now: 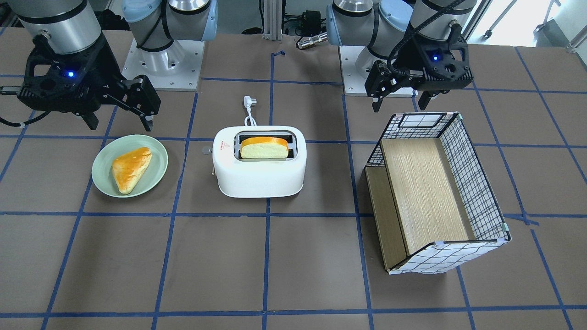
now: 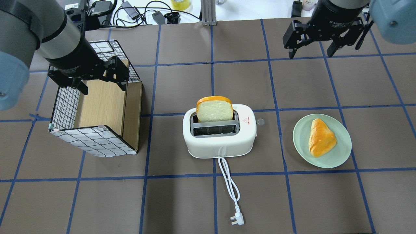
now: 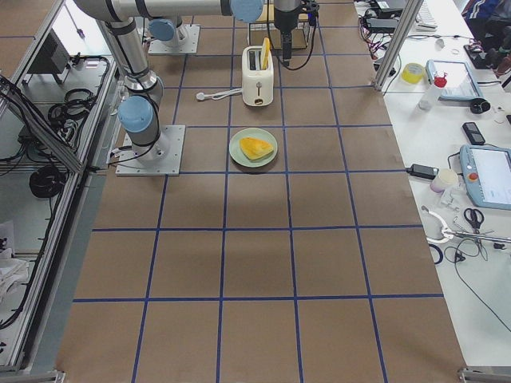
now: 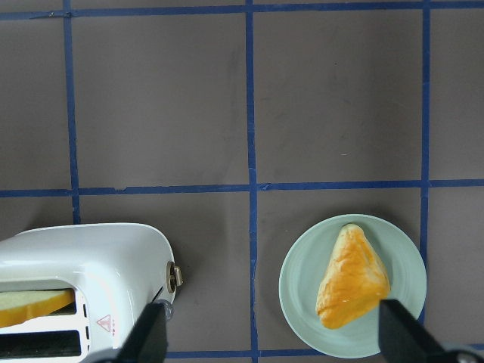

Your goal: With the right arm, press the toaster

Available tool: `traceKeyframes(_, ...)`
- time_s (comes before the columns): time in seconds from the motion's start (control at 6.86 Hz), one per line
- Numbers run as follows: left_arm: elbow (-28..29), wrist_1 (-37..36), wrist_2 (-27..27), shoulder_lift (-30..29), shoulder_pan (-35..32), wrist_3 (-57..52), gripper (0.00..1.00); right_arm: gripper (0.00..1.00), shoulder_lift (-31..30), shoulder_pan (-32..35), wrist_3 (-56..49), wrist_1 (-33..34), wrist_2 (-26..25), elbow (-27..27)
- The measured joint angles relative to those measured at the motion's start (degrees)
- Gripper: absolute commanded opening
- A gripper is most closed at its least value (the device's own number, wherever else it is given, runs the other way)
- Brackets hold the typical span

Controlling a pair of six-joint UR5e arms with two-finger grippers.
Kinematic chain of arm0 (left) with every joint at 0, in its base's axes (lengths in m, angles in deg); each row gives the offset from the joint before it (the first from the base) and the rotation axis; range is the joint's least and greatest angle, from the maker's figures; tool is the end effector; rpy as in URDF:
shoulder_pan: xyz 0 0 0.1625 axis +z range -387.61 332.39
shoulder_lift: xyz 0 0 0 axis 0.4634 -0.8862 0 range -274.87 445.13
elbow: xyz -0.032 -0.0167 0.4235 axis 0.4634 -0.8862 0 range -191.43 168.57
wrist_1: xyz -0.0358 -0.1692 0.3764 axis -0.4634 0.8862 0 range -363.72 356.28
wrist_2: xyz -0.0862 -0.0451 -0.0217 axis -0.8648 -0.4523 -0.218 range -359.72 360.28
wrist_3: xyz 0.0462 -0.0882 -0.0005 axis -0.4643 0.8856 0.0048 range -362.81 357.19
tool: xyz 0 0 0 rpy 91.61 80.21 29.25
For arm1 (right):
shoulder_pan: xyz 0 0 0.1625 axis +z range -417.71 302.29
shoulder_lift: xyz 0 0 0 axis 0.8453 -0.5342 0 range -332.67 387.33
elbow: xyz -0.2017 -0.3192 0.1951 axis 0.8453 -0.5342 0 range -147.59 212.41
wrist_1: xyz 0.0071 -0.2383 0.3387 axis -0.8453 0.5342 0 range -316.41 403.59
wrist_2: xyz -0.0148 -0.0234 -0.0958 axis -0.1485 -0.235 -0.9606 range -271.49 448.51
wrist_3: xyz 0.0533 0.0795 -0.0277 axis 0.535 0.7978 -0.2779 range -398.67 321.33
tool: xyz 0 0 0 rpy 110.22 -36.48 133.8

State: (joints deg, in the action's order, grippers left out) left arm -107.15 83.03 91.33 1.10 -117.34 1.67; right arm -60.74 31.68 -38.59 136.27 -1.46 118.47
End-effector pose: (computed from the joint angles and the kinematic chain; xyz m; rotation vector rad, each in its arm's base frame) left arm -0.1294 -0.4542 0.4937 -0.1300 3.1213 -0.0970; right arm 0.1279 -0.5152 0.5098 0.0189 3.1387 -0.1282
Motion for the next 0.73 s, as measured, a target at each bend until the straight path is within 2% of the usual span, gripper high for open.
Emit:
traceKeyframes(0.44,0.00,0.00,0.00,0.00,0.01,0.00,1.00,1.00,0.00,0.00,0.00,-0.04,-0.03,0.01)
traceKeyframes(0.58,0.00,0.00,0.00,0.00,0.03,0.00,1.00,0.95,0.00,0.00,0.03,-0.02,-0.07,0.00)
traceKeyframes(0.73,0.00,0.00,0.00,0.00,0.03,0.00,1.00,0.79,0.02,0.01,0.07,0.01,-0.12,-0.01)
